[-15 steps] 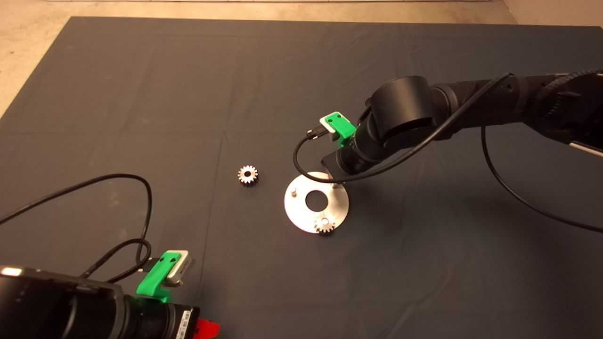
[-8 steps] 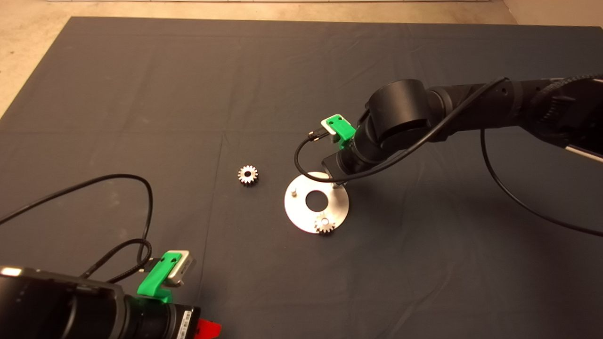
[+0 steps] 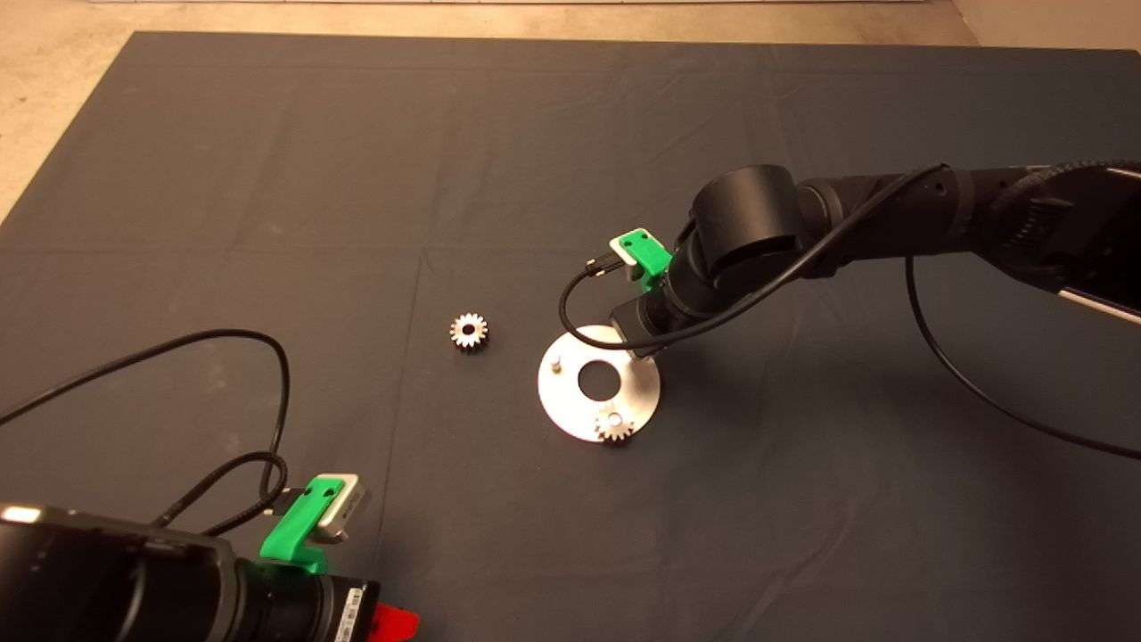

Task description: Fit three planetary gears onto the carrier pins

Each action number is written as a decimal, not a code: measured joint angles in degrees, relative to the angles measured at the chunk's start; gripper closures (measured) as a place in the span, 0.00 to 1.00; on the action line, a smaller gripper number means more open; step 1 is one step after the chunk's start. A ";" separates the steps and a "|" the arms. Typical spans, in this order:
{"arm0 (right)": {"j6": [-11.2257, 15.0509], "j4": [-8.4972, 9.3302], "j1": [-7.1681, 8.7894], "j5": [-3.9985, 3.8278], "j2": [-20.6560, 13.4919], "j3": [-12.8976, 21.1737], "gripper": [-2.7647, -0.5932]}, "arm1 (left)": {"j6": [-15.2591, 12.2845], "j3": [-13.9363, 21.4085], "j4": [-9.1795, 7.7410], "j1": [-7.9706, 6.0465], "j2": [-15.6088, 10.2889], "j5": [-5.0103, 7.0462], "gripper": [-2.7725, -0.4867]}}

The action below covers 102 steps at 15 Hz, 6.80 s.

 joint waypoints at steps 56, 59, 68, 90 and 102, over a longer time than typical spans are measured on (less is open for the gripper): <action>-3.17 0.63 -0.37 0.88 1.26 -2.84 0.81 | 0.02 0.00 0.05 -0.13 -1.35 -0.55 0.50; -3.17 0.59 -1.46 0.90 0.90 -3.47 0.81 | 0.02 0.00 0.05 -0.13 -1.37 -0.63 0.50; -3.18 0.60 -1.46 0.68 0.76 -3.47 0.80 | 0.02 0.00 0.05 -0.13 -1.37 -0.63 0.50; -3.12 0.59 -1.38 0.38 0.73 -3.47 0.68 | 0.57 0.00 0.05 -0.13 -2.52 -1.32 0.50; 1.32 0.56 1.07 1.53 -0.46 2.05 0.47 | 3.35 0.00 0.03 -0.13 -3.90 -5.51 0.50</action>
